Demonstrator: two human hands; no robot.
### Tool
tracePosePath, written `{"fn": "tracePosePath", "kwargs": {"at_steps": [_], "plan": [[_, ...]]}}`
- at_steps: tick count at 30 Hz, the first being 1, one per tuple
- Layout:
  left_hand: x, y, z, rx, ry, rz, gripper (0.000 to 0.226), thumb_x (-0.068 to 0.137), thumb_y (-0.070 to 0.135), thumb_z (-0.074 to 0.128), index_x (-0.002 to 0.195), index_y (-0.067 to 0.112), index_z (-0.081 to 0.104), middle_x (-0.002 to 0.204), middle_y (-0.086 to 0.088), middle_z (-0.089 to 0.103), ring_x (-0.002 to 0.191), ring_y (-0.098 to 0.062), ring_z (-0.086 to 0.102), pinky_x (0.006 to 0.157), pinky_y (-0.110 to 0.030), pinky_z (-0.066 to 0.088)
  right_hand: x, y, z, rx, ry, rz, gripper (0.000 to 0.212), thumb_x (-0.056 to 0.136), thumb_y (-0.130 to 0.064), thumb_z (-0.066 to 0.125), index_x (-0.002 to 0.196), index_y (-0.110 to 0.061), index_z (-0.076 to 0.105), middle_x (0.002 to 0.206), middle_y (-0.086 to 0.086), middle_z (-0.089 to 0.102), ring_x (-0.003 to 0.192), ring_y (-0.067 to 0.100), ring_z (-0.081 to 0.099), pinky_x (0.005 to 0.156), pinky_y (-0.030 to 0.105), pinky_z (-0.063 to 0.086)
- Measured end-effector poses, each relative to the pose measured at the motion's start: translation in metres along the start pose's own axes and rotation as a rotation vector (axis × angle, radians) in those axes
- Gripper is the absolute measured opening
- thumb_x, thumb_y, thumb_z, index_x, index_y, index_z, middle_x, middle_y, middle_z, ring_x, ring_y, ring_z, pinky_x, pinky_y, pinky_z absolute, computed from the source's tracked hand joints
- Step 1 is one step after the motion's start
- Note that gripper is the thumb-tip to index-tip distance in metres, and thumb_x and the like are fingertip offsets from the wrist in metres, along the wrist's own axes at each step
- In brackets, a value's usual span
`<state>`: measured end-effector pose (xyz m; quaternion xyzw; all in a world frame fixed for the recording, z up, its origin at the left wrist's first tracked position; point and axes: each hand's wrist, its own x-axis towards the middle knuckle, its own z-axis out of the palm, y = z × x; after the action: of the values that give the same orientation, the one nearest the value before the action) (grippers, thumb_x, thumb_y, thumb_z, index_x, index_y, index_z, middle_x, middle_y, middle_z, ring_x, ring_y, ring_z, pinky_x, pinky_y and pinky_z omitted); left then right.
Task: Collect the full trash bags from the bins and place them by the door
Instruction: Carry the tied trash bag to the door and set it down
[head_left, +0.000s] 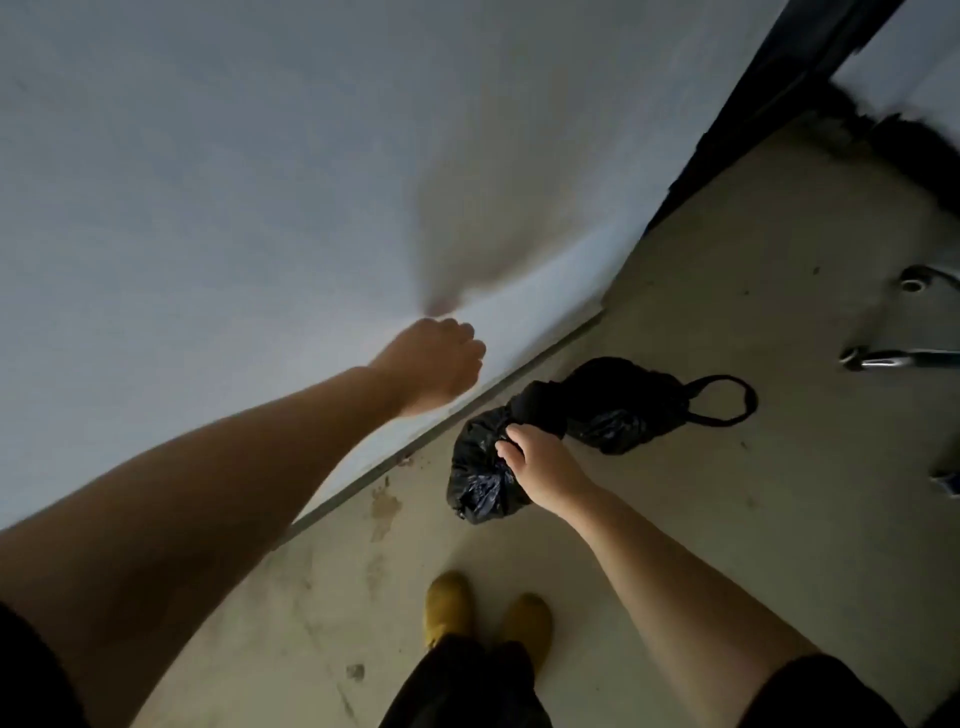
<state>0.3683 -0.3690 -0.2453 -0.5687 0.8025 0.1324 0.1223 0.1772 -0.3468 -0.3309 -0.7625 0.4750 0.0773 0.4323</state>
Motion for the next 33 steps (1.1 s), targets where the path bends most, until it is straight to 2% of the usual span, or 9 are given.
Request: {"fn": "tracePosePath", "kwargs": {"at_steps": [3, 5, 9, 13, 15, 17, 19, 26, 33], "plan": [[-0.004, -0.029, 0.028, 0.287, 0.111, 0.177, 0.019, 0.088, 0.022, 0.052, 0.084, 0.009, 0.066, 0.079, -0.007, 0.064, 0.075, -0.026, 0.062, 0.081, -0.037, 0.051, 0.032, 0.032, 0.033, -0.066, -0.027, 0.055, 0.033, 0.101, -0.025, 0.037, 0.11, 0.001, 0.054, 0.109, 0.018, 0.057, 0.103, 0.033, 0.055, 0.085, 0.039, 0.041], [-0.007, -0.036, 0.04, 0.396, 0.14, 0.267, 0.019, 0.086, 0.021, 0.053, 0.078, 0.01, 0.066, 0.075, -0.007, 0.064, 0.07, -0.025, 0.061, 0.084, -0.036, 0.052, 0.046, 0.054, 0.05, -0.166, -0.07, 0.094, 0.032, 0.101, -0.026, 0.036, 0.112, -0.001, 0.054, 0.114, 0.017, 0.056, 0.108, 0.032, 0.052, 0.087, 0.038, 0.042], [-0.003, -0.042, 0.041, 0.411, 0.198, 0.322, 0.032, 0.091, 0.02, 0.036, 0.076, 0.009, 0.062, 0.075, -0.007, 0.06, 0.071, -0.027, 0.059, 0.083, -0.036, 0.051, 0.058, 0.081, 0.066, -0.311, -0.085, 0.15, 0.033, 0.101, -0.028, 0.035, 0.113, -0.006, 0.055, 0.117, 0.015, 0.055, 0.11, 0.031, 0.051, 0.089, 0.039, 0.045], [-0.003, -0.04, 0.038, 0.396, 0.119, 0.326, 0.027, 0.087, 0.02, 0.044, 0.078, 0.007, 0.066, 0.076, -0.008, 0.062, 0.072, -0.026, 0.06, 0.081, -0.034, 0.052, 0.05, 0.074, 0.055, -0.368, -0.096, 0.165, 0.032, 0.101, -0.029, 0.035, 0.116, -0.008, 0.053, 0.119, 0.014, 0.053, 0.111, 0.03, 0.05, 0.089, 0.04, 0.045], [-0.004, -0.035, 0.029, 0.369, 0.083, 0.292, 0.023, 0.088, 0.021, 0.049, 0.086, 0.008, 0.068, 0.084, -0.008, 0.065, 0.08, -0.026, 0.061, 0.083, -0.035, 0.052, 0.04, 0.063, 0.036, -0.332, -0.064, 0.163, 0.032, 0.1, -0.03, 0.039, 0.124, -0.012, 0.049, 0.122, 0.012, 0.053, 0.114, 0.03, 0.049, 0.09, 0.04, 0.045], [-0.004, -0.027, 0.013, 0.322, 0.002, 0.225, 0.029, 0.095, 0.024, 0.042, 0.107, 0.008, 0.063, 0.102, -0.009, 0.062, 0.096, -0.026, 0.058, 0.089, -0.038, 0.048, 0.027, 0.047, 0.01, -0.303, -0.027, 0.162, 0.038, 0.098, -0.03, 0.043, 0.133, -0.016, 0.042, 0.126, 0.011, 0.051, 0.119, 0.029, 0.046, 0.092, 0.041, 0.045], [-0.005, -0.016, -0.011, 0.262, -0.065, 0.145, 0.034, 0.099, 0.026, 0.032, 0.12, 0.011, 0.054, 0.111, -0.006, 0.057, 0.104, -0.024, 0.054, 0.088, -0.037, 0.048, 0.011, 0.029, -0.022, -0.336, -0.013, 0.139, 0.045, 0.098, -0.031, 0.044, 0.139, -0.017, 0.035, 0.13, 0.01, 0.049, 0.122, 0.029, 0.044, 0.094, 0.042, 0.044], [-0.031, 0.035, -0.108, 0.092, -0.07, -0.02, 0.035, 0.099, 0.021, 0.03, 0.13, 0.014, 0.045, 0.122, -0.007, 0.053, 0.111, -0.023, 0.052, 0.079, -0.033, 0.043, -0.07, -0.053, -0.132, -0.41, 0.023, 0.086, 0.051, 0.098, -0.034, 0.043, 0.144, -0.018, 0.028, 0.134, 0.011, 0.048, 0.125, 0.03, 0.043, 0.096, 0.044, 0.041], [-0.093, 0.08, -0.195, -0.138, 0.007, -0.206, 0.037, 0.096, 0.016, 0.03, 0.13, 0.016, 0.044, 0.127, -0.007, 0.052, 0.117, -0.025, 0.049, 0.091, -0.039, 0.043, -0.157, -0.136, -0.198, -0.475, 0.104, 0.014, 0.05, 0.098, -0.035, 0.042, 0.143, -0.019, 0.028, 0.137, 0.01, 0.046, 0.127, 0.03, 0.042, 0.102, 0.044, 0.036]]}}
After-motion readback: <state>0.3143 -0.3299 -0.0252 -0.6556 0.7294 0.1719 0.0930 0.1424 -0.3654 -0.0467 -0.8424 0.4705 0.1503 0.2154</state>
